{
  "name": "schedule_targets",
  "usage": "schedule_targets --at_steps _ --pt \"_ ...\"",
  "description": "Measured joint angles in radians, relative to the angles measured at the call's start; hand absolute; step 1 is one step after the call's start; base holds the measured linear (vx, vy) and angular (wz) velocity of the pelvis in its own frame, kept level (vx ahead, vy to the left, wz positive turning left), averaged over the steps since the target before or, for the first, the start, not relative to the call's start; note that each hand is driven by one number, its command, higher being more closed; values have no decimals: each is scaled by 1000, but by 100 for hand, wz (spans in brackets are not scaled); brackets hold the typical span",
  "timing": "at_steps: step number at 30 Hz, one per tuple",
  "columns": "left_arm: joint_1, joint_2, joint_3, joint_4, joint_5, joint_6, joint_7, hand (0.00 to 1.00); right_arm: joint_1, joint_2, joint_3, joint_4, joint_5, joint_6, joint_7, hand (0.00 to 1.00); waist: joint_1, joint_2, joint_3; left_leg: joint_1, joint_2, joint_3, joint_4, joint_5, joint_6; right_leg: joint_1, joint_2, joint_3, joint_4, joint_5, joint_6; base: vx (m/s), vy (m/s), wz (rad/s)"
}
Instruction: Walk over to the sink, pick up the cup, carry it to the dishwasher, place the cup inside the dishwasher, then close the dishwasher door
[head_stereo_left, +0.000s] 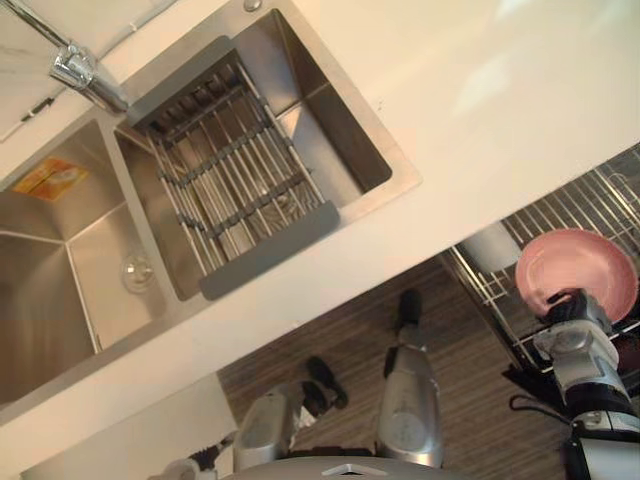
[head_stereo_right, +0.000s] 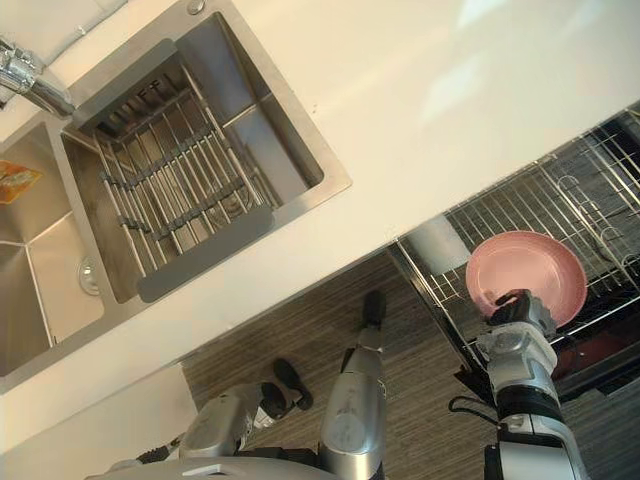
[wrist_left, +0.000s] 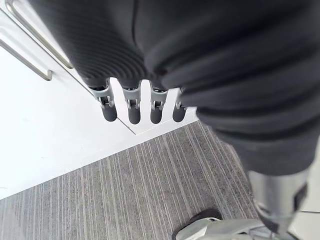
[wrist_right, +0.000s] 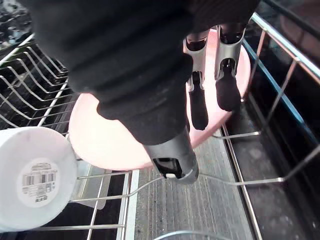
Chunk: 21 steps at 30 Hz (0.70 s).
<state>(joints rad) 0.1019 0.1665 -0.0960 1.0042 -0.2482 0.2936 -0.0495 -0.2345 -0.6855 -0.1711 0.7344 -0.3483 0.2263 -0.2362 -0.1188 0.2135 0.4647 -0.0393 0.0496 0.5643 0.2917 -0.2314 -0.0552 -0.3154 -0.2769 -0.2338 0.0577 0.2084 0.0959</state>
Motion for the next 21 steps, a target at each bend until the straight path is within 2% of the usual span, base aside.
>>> schedule_targets --at_steps 4,5,8,10,11,12,14,15,16,17,18,19,20,21 --pt "0 0 5 -3 -111 0 -11 0 12 33 -42 -2 72 -11 -28 0 -8 1 -1 2 -6 -16 0 0 0 5 -1 1 1 6 -1 -10 -15 3" --pt "0 0 10 -3 -145 6 -20 0 21 43 -63 -4 94 -28 -47 0 -8 1 0 6 -5 -17 0 0 0 10 0 0 0 6 -1 -13 -32 2" --pt "0 -1 36 -4 -144 16 -30 0 45 57 -91 -64 147 -73 -81 0 -13 -3 1 35 -3 -24 2 1 -1 47 7 2 -12 7 -1 -11 -35 -6" --pt "0 0 69 -4 -142 22 -30 0 64 71 -108 -162 182 -94 -84 0 -16 -17 4 52 -4 -60 19 0 -1 76 22 22 -38 14 4 -19 -53 -24" --pt "2 0 93 -4 -142 27 -29 0 64 85 -108 -210 200 -94 -87 0 -15 -37 3 51 -6 -93 48 -1 2 84 33 52 -53 19 7 -51 -89 -68" --pt "13 0 128 -3 -142 41 -29 0 50 116 -99 -279 218 -95 -87 0 -1 -74 -8 28 -5 -184 136 -10 14 94 60 116 -76 22 10 -107 -103 -102" --pt "50 -6 154 -9 -143 55 -27 0 26 125 -54 -319 220 -95 -72 0 29 -106 -43 8 -34 -338 157 -90 -1 95 96 198 -115 36 14 -144 -4 -149" --pt "82 -11 176 -11 -143 72 -23 0 -5 124 -20 -339 210 -102 -37 0 58 -126 -66 21 -47 -439 126 -136 14 96 160 257 -138 42 9 -158 107 -169" --pt "87 -9 179 -10 -140 80 -21 0 -12 123 -17 -344 204 -103 -18 0 65 -136 -72 39 -40 -443 112 -170 55 97 181 270 -138 48 2 -161 133 -180" --pt "91 -7 187 -8 -117 91 -20 0 -22 122 -16 -347 206 -107 22 0 70 -177 -87 71 -37 -387 105 -181 67 105 194 283 -138 34 8 -83 84 -114" --pt "94 -10 192 -7 -98 97 -20 0 -22 113 -16 -347 207 -110 45 0 69 -203 -100 85 -30 -352 101 -186 74 103 200 279 -137 4 6 -47 106 -133" --pt "96 -14 203 -1 -91 107 -15 0 -24 91 -17 -348 212 -115 66 0 74 -213 -107 109 -15 -301 88 -181 78 92 213 273 -103 -18 -15 -19 102 -106" --pt "99 -13 209 -1 -90 117 -8 0 -24 76 -19 -353 227 -116 78 0 70 -225 -117 121 -13 -282 82 -180 79 84 219 269 -67 -9 -24 31 121 -95" --pt "113 -17 225 8 -86 108 12 0 -18 44 -21 -361 247 -120 87 0 54 -247 -139 138 -19 -259 71 -180 79 92 224 243 -13 31 -37 83 137 -57"
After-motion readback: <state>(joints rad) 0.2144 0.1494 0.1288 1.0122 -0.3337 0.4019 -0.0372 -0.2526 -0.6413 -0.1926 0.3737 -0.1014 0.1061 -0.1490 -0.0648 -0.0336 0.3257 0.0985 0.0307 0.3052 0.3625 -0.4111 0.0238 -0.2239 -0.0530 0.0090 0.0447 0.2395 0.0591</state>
